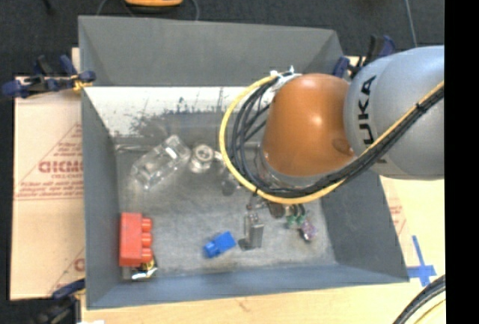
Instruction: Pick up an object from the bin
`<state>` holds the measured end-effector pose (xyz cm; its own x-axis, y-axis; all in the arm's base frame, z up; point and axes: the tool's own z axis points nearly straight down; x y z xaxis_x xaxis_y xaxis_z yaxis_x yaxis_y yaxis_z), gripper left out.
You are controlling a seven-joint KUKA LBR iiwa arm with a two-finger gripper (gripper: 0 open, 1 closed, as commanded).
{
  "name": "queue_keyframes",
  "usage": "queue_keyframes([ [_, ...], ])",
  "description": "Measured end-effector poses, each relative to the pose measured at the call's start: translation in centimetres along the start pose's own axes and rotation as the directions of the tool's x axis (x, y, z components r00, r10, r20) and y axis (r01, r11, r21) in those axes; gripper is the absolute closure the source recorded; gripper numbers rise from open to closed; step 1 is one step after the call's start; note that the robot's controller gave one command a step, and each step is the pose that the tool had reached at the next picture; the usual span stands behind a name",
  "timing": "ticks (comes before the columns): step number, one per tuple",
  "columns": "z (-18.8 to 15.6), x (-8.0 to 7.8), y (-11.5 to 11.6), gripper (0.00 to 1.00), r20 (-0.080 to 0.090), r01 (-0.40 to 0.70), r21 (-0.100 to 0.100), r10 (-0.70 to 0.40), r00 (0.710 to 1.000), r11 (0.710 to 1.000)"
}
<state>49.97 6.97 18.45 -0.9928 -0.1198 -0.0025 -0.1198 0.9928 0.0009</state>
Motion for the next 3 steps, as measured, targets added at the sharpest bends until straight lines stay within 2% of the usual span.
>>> queue_keyframes([
  [1, 10.3, 1.8, 2.8, 0.00, -0.004, 0.048, -0.001, -0.048, 0.999, 0.999],
  [2, 9.9, 1.6, 2.7, 1.00, 0.001, 0.041, -0.001, -0.041, 0.999, 0.999],
  [3, -7.5, 1.4, 1.6, 1.00, 0.010, 0.064, 0.002, -0.064, 0.998, 0.998],
])
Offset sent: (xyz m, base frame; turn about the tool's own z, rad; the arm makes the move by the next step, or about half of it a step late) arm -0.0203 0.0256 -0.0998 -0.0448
